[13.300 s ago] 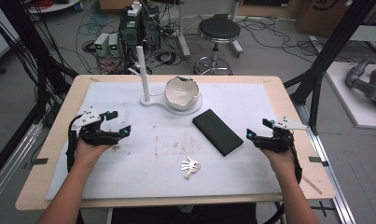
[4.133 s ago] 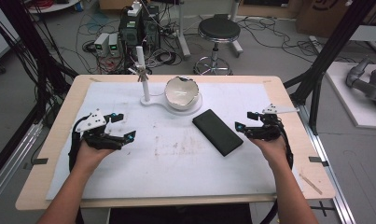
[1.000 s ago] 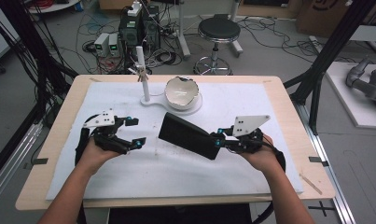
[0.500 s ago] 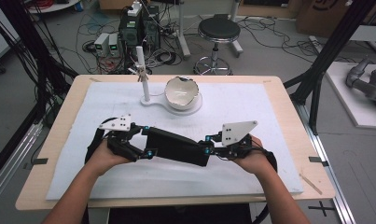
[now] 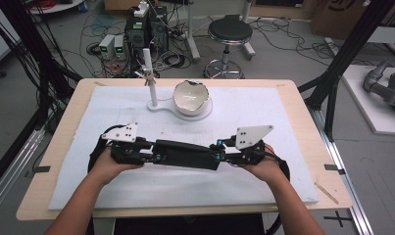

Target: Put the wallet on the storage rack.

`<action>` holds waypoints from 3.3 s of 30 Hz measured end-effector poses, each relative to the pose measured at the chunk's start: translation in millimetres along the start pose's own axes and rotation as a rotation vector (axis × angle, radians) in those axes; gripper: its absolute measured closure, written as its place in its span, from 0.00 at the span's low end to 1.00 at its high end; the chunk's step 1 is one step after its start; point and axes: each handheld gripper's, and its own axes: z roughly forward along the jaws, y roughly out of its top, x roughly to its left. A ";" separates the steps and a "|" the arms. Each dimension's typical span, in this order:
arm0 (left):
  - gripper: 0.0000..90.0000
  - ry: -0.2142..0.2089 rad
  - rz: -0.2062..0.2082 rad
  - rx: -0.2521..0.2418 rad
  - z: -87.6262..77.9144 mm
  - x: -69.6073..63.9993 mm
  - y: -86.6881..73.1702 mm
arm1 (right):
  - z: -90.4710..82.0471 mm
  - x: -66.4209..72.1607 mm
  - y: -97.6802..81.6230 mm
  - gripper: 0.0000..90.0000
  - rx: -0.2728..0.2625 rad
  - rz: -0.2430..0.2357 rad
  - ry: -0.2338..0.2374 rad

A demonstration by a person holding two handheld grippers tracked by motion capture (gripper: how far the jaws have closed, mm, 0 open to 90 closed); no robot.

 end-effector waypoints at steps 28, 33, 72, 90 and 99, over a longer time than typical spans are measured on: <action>0.84 0.359 0.108 0.081 -53.9 27.3 103.3 | -53.6 -22.9 -57.8 0.33 -0.022 0.328 -0.341; 0.84 0.399 0.116 0.142 -48.2 40.8 130.0 | -50.3 -23.1 -58.6 0.33 -0.029 0.333 -0.324; 0.84 0.460 0.031 0.588 40.2 129.3 178.0 | -52.2 -30.5 -69.5 0.33 -0.053 0.358 -0.292; 0.73 0.508 0.025 0.591 75.0 149.2 169.1 | -51.3 -30.6 -70.4 0.33 -0.048 0.365 -0.291; 0.55 0.659 0.046 0.531 73.9 156.3 171.6 | -50.7 -30.3 -70.8 0.33 -0.051 0.360 -0.268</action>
